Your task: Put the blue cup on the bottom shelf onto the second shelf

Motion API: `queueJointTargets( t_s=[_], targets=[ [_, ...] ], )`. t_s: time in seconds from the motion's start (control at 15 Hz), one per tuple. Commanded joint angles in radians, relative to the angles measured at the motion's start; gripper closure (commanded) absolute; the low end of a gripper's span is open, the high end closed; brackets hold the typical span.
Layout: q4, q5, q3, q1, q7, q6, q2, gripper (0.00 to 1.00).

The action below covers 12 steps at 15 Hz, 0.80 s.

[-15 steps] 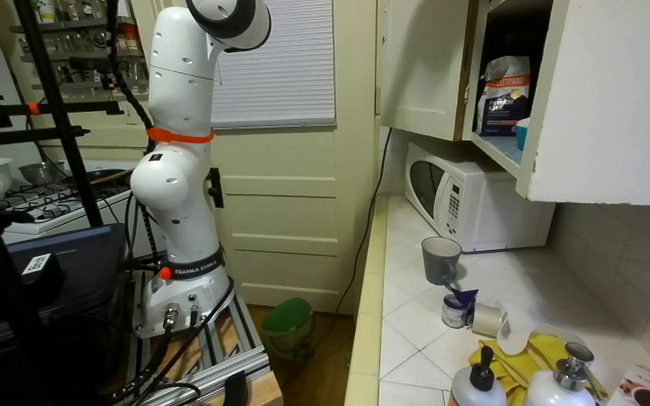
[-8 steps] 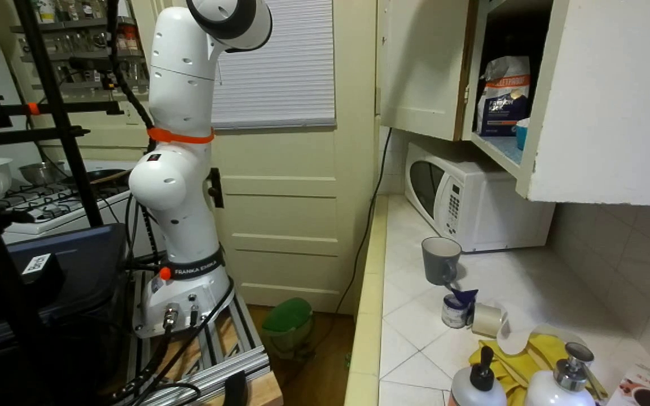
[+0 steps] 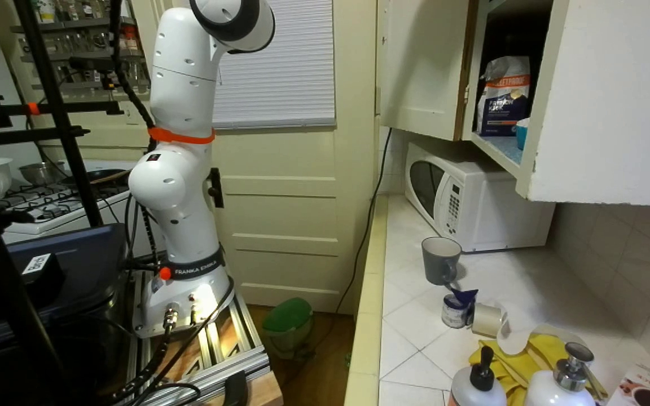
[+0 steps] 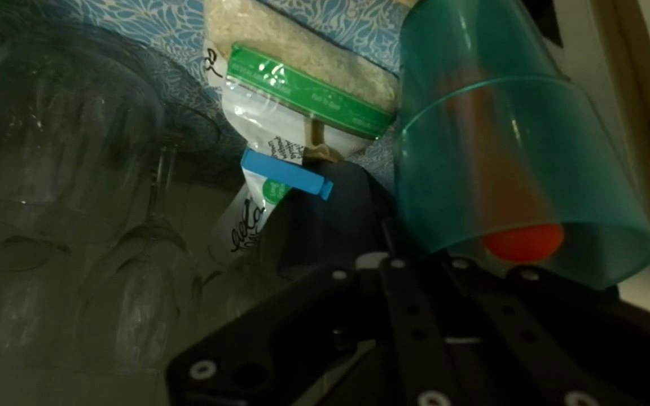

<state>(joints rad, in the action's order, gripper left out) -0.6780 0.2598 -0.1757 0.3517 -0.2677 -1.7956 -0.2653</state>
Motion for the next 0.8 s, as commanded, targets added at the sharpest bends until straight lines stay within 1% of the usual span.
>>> queueJointTargets(
  t_s=[0.0,0.33,0.73],
  targets=[
    [0.042,0.041,0.009,0.016,-0.004,-0.048,-0.036,0.98],
    [0.049,0.012,0.000,0.000,0.078,-0.092,-0.063,0.98],
    [0.081,-0.036,-0.010,-0.022,0.205,-0.083,-0.094,0.98]
  ],
)
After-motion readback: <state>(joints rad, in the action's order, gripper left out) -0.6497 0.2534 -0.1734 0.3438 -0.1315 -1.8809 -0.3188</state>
